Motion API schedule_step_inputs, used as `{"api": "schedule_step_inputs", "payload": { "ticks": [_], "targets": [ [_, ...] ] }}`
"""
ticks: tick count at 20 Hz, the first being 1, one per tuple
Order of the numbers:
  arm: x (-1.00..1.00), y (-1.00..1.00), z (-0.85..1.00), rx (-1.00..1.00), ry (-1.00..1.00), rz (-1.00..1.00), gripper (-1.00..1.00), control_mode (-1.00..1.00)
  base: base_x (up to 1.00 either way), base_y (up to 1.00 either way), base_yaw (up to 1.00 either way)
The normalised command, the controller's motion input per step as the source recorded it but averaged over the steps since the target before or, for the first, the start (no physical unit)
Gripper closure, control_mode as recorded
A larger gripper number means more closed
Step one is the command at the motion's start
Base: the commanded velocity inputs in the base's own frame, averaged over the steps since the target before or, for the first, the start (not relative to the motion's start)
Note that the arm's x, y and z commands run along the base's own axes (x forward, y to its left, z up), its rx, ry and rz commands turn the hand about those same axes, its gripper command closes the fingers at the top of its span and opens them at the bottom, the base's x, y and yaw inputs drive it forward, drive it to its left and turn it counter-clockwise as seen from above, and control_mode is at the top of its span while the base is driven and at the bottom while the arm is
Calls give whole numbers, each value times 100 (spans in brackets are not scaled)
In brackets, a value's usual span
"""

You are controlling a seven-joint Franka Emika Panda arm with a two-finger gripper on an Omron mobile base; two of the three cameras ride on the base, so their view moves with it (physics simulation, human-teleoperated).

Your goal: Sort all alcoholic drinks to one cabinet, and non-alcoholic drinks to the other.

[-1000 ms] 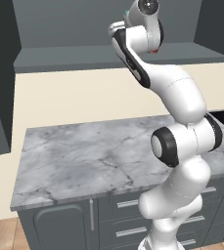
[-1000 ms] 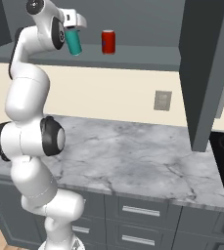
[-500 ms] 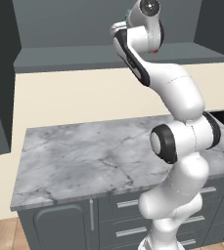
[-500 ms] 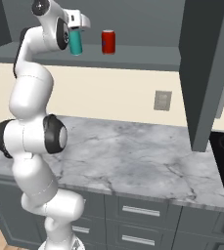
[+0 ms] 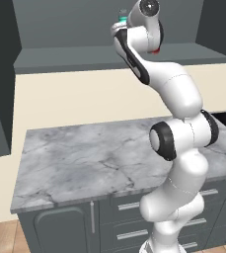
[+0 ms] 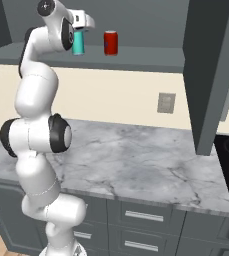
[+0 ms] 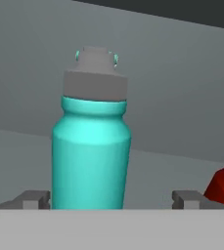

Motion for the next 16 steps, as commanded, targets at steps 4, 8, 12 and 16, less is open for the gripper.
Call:
{"api": "schedule_step_inputs", "payload": {
  "ticks": [4, 8, 12, 16],
  "targets": [
    [-31, 0, 0, 0, -2, 0, -100, -100, 0, 0, 0],
    [-54, 0, 0, 0, -1, 0, -100, -100, 0, 0, 0],
    [-93, 0, -12, 0, -1, 0, -100, -100, 0, 0, 0],
    [-100, 6, -39, 0, -1, -1, -100, -100, 0, 0, 0]
  ]
}}
